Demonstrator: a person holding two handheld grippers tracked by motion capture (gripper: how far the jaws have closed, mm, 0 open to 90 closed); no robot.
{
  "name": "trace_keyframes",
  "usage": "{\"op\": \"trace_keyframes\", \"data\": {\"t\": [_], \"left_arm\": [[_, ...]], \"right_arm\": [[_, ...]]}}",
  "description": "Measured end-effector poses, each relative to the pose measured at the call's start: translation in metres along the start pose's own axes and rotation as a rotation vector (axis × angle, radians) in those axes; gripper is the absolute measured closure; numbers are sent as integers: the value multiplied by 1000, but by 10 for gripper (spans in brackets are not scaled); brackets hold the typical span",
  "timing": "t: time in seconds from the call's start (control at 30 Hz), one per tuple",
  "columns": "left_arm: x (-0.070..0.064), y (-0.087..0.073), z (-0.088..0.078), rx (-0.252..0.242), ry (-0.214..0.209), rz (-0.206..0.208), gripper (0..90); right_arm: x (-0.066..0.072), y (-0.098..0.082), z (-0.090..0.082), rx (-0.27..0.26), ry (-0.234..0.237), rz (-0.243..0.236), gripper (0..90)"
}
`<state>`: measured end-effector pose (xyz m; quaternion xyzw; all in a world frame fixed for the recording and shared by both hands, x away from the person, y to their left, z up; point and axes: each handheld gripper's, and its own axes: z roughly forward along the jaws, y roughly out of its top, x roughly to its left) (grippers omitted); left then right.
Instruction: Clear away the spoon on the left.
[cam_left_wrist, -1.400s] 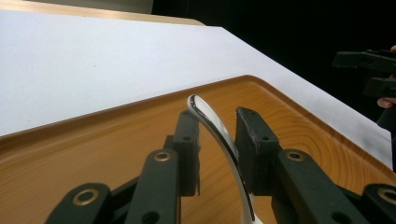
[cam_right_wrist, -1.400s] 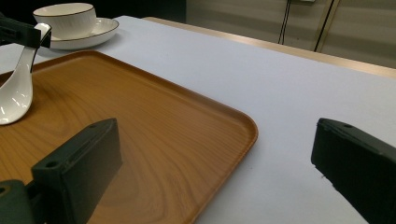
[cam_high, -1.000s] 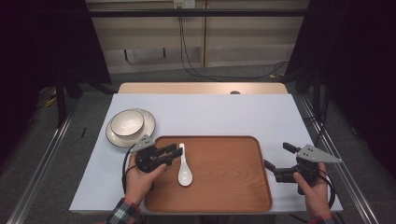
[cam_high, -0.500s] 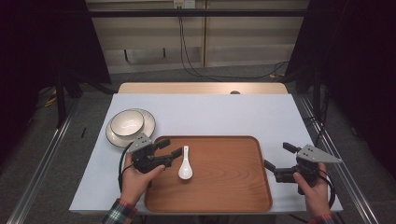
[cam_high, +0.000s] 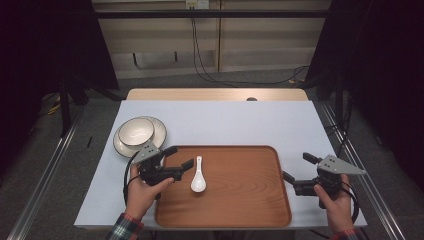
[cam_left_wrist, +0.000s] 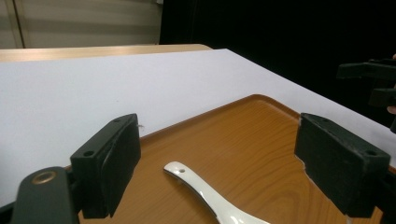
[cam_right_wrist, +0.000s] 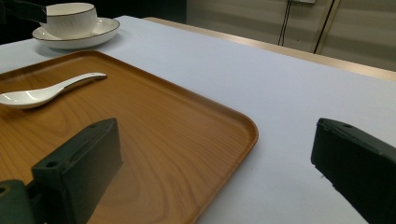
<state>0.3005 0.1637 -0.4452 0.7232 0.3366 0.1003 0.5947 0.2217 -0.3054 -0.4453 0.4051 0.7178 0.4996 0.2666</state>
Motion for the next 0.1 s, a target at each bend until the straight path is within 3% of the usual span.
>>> {"op": "trace_keyframes", "data": {"t": [0.1], "left_arm": [[0,0,0,5,-3,2,136]], "right_arm": [[0,0,0,6,4,-4,12]]}}
